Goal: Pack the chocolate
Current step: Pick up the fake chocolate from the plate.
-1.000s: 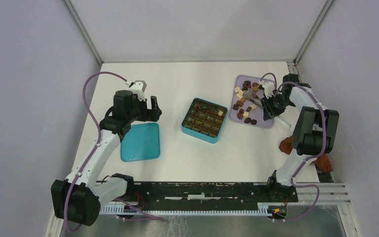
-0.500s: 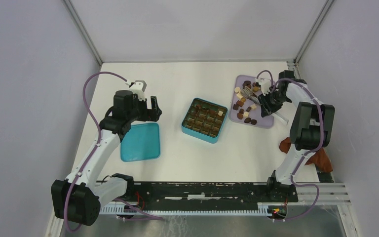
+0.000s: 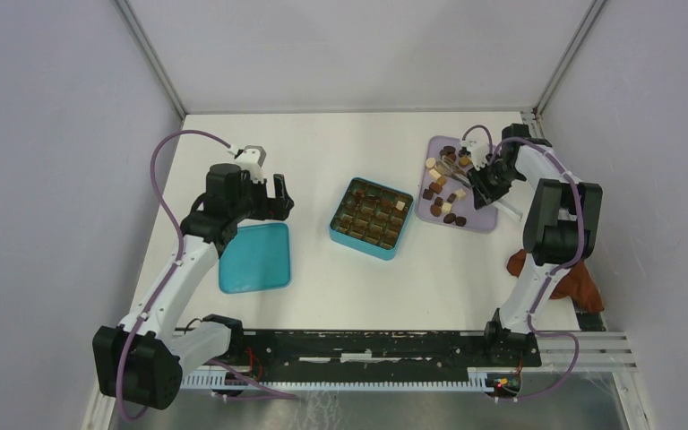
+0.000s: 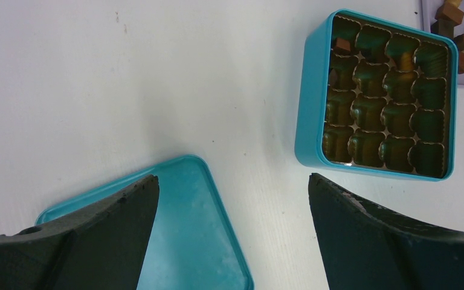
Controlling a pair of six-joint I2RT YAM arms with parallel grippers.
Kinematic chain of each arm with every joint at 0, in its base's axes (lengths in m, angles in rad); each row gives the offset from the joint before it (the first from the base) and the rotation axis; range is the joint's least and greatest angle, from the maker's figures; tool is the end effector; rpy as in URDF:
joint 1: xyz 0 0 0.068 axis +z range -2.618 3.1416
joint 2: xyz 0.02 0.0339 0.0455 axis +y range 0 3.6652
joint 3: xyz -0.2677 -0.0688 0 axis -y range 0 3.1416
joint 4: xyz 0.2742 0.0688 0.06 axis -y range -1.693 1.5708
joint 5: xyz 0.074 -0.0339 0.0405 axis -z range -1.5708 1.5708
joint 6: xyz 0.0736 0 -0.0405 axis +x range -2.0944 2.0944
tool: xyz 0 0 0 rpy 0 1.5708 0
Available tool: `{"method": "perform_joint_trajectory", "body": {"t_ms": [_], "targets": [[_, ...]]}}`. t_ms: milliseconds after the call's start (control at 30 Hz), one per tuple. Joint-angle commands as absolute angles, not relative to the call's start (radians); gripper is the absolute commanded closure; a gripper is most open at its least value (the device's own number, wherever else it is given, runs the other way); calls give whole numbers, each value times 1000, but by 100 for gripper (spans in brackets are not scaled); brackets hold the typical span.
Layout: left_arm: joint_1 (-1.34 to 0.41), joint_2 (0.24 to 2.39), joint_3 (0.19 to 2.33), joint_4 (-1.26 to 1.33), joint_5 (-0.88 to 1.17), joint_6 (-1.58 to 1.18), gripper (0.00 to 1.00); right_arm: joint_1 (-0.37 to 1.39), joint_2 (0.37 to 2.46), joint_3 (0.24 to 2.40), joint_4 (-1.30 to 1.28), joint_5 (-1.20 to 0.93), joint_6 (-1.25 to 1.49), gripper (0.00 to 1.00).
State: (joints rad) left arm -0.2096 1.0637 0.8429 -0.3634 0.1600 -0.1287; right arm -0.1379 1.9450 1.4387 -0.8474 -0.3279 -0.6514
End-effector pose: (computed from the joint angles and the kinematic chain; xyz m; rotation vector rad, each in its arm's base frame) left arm 0.2842 -0.0724 0.2651 0.1810 2.1619 -0.3675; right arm 0.4170 -0.0339 0.1419 -0.7600 2.6959 0.3103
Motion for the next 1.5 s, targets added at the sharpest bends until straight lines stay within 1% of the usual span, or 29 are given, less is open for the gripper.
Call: {"method": "perform_joint_trajectory", "body": {"t_ms": [0, 300, 433, 467, 500, 533, 667, 700, 1133, 1300, 1467], "targets": [[-207, 1049, 843, -328, 169, -90, 2, -133, 1949, 1496, -847, -288, -642, 68], [-208, 1052, 844, -328, 171, -90, 2, -130, 1986, 1515, -870, -281, -650, 61], [-207, 1052, 842, -328, 170, -89, 2, -124, 1995, 1526, -878, -271, -652, 61], [-207, 1051, 842, -328, 170, -90, 2, -124, 1992, 1526, -876, -269, -652, 63], [-207, 1050, 842, -328, 168, -89, 2, -124, 1990, 1526, -873, -271, -652, 67], [-207, 1050, 842, -328, 167, -90, 2, -124, 1985, 1528, -873, -274, -652, 72], [-207, 1050, 842, -328, 167, -90, 2, -124, 1950, 1529, -873, -297, -651, 97], [-207, 1050, 842, -328, 167, -89, 2, -126, 1940, 1527, -872, -302, -650, 100], [-207, 1042, 841, -328, 166, -89, 2, -128, 1819, 1476, -870, -363, -657, 100], [-207, 1039, 839, -326, 163, -90, 2, -111, 1747, 1448, -908, -520, -700, 100], [-207, 1033, 839, -324, 160, -86, 2, -6, 1636, 1342, -924, -654, -772, 100]]}}
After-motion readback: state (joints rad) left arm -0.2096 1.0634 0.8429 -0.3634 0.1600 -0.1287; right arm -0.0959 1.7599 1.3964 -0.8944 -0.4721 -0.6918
